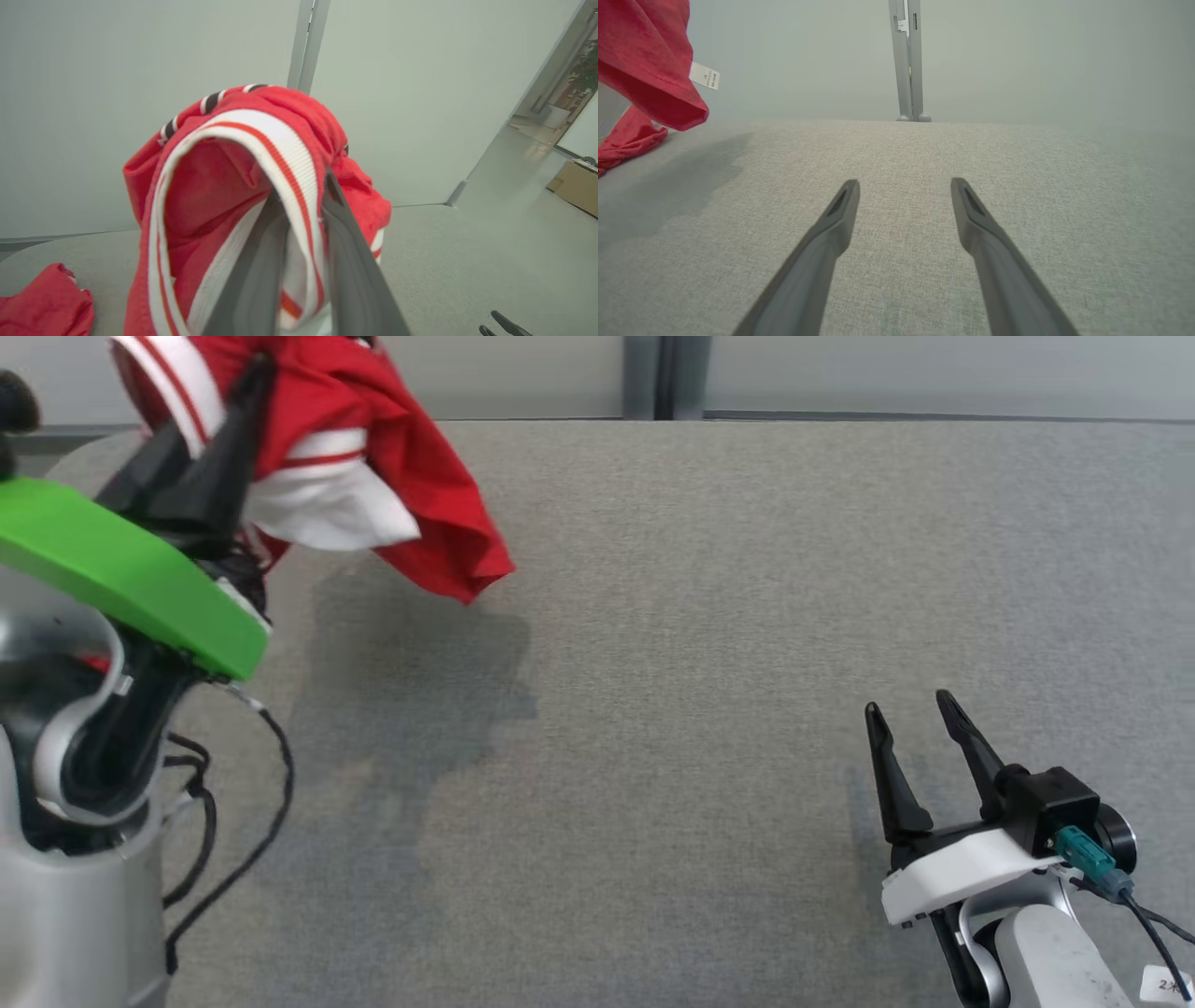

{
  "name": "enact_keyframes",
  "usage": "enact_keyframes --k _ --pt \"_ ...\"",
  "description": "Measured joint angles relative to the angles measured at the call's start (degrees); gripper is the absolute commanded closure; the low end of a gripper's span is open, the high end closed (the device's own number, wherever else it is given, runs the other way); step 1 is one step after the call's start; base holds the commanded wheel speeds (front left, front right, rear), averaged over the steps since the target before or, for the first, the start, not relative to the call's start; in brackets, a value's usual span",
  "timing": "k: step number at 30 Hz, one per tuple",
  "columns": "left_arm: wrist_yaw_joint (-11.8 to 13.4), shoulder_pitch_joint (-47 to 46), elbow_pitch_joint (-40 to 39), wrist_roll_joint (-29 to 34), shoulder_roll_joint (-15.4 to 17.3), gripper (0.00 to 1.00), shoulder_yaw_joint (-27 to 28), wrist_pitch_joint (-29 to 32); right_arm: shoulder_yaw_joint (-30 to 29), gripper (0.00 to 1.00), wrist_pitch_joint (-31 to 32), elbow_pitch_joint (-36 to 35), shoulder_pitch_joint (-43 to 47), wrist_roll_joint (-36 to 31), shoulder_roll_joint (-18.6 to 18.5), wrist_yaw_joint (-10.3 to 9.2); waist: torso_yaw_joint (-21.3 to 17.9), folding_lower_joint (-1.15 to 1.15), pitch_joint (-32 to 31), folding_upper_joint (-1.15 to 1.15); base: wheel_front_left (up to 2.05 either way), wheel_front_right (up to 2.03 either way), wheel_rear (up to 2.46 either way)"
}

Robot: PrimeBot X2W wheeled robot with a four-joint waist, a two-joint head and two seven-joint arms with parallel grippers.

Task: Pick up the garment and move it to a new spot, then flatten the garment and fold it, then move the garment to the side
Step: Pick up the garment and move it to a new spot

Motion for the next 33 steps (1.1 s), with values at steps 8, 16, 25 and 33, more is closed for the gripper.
enact_keyframes --k 8,16,25,33 --pt "0.1 5.0 -7.3 -3.0 -3.1 1.00 -7.6 5.4 -0.1 0.00 0.0 -1.5 0.4 0.4 0.7 0.00 -7.2 0.00 -0.5 0.00 0.00 0.00 0.00" --pt "-0.2 10.4 2.6 -1.2 -6.3 1.00 -15.1 4.1 -0.4 0.00 0.0 -1.8 1.2 0.5 1.0 0.00 -14.1 0.00 -0.5 0.00 0.00 0.00 0.00" --pt "-1.1 10.0 24.5 5.1 -9.9 1.00 -20.0 -7.0 1.0 0.00 0.0 -1.9 1.5 0.5 1.1 0.00 -18.8 0.00 -0.1 0.00 0.00 0.00 0.00" --pt "-1.3 6.3 39.4 7.5 -11.3 0.07 -22.6 -15.1 0.9 0.00 0.0 -1.7 1.5 0.5 1.1 0.00 -20.2 0.00 0.0 0.00 0.00 0.00 0.00"
